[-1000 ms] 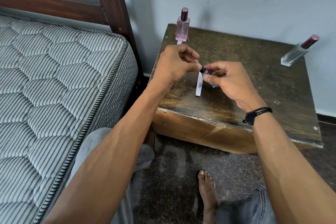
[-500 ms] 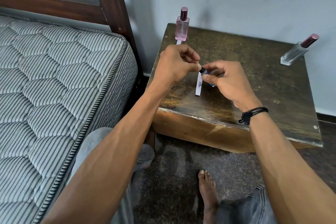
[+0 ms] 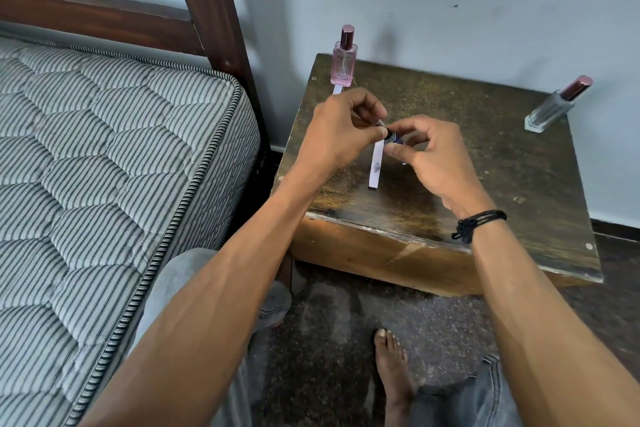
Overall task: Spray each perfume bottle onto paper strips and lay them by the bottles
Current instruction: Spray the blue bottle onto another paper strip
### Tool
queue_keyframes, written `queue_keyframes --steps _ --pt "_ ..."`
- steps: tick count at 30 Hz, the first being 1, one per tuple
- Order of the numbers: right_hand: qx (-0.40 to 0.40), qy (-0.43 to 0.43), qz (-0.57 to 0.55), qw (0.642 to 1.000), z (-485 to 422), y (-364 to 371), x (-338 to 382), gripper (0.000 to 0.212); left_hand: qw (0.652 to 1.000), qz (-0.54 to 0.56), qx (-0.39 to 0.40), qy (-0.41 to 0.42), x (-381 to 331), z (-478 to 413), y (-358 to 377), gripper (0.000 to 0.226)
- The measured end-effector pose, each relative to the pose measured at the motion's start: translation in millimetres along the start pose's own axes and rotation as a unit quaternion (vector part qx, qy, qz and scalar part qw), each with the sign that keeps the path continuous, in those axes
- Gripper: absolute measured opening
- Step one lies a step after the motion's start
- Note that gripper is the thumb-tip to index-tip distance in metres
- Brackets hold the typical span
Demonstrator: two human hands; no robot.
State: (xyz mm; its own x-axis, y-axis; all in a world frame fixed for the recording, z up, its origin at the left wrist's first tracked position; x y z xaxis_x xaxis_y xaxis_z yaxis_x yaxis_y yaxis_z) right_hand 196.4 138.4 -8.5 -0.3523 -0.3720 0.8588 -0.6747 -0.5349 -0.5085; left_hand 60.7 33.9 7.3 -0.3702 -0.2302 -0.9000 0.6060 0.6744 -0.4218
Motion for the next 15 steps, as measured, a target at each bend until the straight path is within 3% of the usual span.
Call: queue_keyframes --steps 9,15 --pt "0.038 0.02 0.014 0.999 -2.9 -4.0 -2.0 0.018 1.0 0.016 0.008 0.004 -0.1 1.9 1.3 0.024" --pt "0.014 0.044 -0.012 0.999 -6.3 -15.4 -4.8 0.02 1.0 0.025 0.008 -0.002 -4.3 1.9 1.6 0.033"
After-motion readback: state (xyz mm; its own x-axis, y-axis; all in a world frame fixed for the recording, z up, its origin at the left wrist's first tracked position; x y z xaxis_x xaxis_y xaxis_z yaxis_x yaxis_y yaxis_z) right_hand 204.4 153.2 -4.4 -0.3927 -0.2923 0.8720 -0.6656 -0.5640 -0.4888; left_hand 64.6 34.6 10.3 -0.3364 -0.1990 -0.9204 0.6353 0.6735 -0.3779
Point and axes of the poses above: each hand's wrist, its own z-axis away from the middle knuckle, its own y-axis out of the palm, x = y × z, the point moved 2 cm from there along -z, towards the middle knuckle, and after that the axes turned 6 degrees about -x, right-handed, at the moved point
